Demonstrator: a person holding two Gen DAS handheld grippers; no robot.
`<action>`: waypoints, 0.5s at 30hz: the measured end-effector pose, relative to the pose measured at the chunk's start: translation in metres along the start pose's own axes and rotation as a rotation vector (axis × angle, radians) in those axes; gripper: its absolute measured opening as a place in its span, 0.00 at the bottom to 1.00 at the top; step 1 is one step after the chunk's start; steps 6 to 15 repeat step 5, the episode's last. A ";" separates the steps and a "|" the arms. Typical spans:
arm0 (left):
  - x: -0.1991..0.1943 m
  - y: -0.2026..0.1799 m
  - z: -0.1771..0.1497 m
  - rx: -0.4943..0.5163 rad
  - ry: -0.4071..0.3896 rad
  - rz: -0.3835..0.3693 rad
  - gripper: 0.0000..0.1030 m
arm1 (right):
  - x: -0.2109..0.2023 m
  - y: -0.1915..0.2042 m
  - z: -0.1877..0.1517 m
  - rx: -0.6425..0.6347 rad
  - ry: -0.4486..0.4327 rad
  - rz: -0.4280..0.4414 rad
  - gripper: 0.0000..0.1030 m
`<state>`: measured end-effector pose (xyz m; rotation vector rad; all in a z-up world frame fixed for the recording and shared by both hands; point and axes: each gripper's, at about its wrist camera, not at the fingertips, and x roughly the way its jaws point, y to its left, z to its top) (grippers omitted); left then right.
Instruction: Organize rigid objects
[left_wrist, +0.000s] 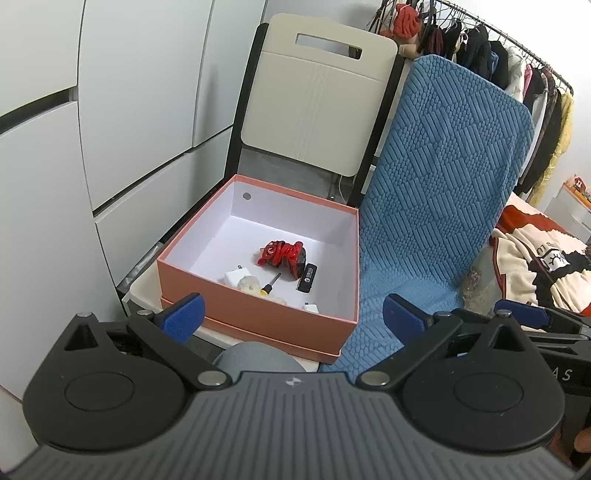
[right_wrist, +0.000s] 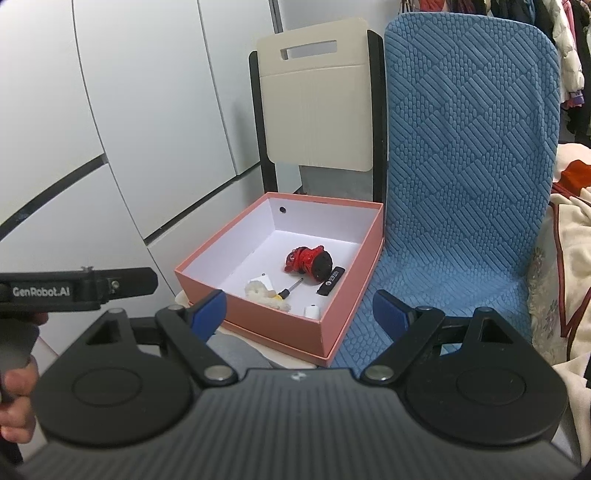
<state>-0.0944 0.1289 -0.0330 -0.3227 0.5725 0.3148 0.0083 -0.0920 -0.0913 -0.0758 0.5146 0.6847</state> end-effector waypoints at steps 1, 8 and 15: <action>-0.001 0.000 0.000 0.001 -0.001 0.000 1.00 | 0.000 0.000 0.000 0.002 0.000 0.001 0.85; -0.002 -0.001 0.001 -0.006 -0.005 0.000 1.00 | -0.001 -0.002 0.000 0.010 -0.005 0.002 0.85; -0.002 -0.001 0.001 -0.006 -0.005 0.000 1.00 | -0.001 -0.002 0.000 0.010 -0.005 0.002 0.85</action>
